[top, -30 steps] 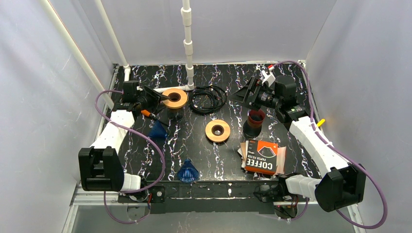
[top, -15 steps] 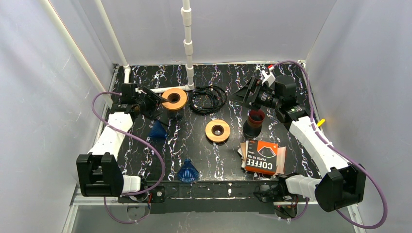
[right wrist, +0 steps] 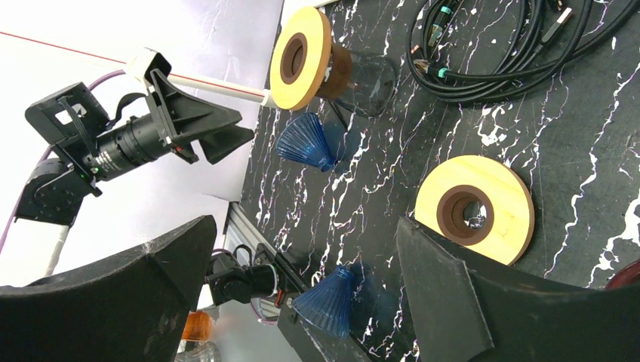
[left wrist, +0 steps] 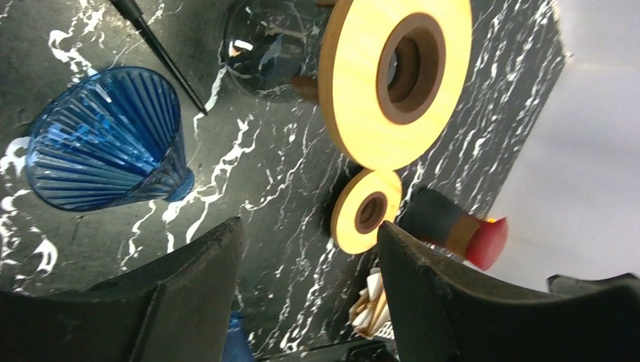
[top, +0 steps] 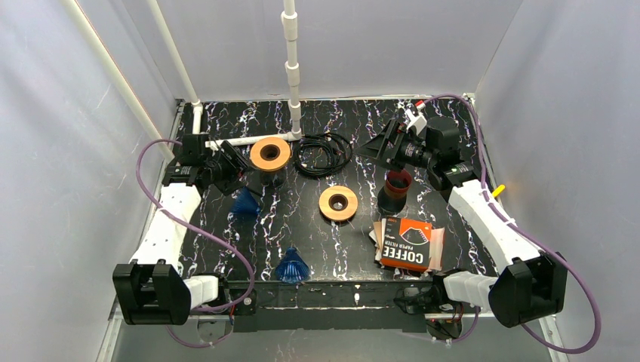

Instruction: Place the coffee filter in the dripper

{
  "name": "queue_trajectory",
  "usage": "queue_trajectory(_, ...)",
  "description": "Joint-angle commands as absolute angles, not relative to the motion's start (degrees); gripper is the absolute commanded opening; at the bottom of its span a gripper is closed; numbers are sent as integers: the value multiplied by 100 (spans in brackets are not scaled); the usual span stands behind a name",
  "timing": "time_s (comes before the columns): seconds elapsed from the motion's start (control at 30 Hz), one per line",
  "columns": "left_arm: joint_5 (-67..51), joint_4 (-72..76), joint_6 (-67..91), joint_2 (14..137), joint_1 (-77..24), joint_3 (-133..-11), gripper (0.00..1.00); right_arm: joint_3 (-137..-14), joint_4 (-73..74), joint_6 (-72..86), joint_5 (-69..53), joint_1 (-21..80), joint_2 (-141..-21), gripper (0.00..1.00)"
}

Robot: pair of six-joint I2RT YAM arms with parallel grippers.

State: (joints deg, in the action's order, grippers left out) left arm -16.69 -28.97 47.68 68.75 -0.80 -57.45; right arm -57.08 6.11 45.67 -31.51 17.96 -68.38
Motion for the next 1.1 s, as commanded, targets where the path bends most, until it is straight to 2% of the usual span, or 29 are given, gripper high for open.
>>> queue_trajectory(0.0,-1689,-3518,3898,6561,-44,-5942,63,-5739,372,4534,-3199,1759,-6882,99)
queue_trajectory(0.53,-2214,-3727,3752,6050,-259,-5569,65,-5619,268,4579,-3252,1758,-6911,98)
queue_trajectory(1.07,-1663,-3483,4471,6768,-2145,-5783,66,-5578,436,4545,-3217,1758,-6788,100)
